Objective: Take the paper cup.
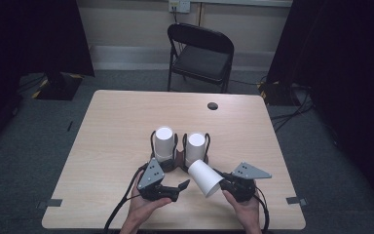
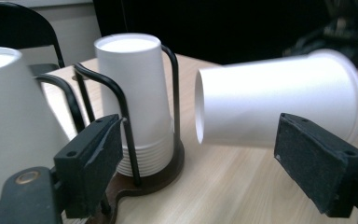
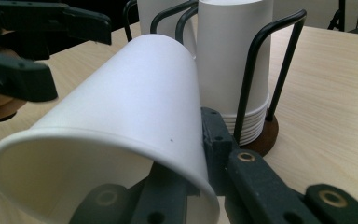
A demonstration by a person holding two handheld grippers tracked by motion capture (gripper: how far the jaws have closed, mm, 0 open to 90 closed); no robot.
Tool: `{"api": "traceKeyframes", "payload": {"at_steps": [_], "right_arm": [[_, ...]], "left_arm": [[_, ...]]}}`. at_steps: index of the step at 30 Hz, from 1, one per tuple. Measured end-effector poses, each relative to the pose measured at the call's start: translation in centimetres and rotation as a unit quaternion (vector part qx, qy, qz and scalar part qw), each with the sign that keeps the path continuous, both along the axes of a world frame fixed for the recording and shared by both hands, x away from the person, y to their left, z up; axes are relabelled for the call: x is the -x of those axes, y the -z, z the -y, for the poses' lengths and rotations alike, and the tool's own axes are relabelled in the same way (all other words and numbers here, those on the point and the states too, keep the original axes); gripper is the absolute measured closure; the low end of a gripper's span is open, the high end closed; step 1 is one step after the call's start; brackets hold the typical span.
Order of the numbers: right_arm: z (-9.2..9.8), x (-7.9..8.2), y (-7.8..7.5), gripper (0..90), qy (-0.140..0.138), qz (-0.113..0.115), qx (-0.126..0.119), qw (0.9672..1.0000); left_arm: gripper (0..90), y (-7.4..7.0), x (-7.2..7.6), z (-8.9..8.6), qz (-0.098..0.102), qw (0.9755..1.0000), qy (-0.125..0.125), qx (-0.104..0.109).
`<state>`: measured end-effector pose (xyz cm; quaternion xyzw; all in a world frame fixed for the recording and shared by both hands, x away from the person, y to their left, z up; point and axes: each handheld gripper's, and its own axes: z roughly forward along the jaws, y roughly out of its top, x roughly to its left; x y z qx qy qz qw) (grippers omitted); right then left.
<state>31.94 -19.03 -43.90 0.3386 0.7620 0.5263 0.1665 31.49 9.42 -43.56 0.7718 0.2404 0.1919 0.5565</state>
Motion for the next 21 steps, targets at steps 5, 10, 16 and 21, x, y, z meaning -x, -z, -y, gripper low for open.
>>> {"api": "traceKeyframes", "payload": {"at_steps": [5,10,16,21], "right_arm": [[0.1,-0.3,-0.2,87.8,-0.01,-0.022,0.018,0.9996],[-0.4,-0.8,-0.4,87.8,-0.02,-0.048,0.03,0.9982],[-0.7,-1.5,-0.8,87.7,-0.022,-0.075,0.035,0.9963],[-1.2,-1.8,-1.1,87.7,-0.028,-0.102,0.057,0.9927]], "left_arm": [[19.1,0.5,0.4,0.9,0.026,0.9982,0.015,-0.051],[19.3,0.7,0.7,1.6,0.052,0.9939,0.021,-0.095],[19.2,1.3,1.1,2.7,0.078,0.9861,0.028,-0.144],[17.3,1.8,1.5,3.4,0.097,0.9816,0.021,-0.163]]}}
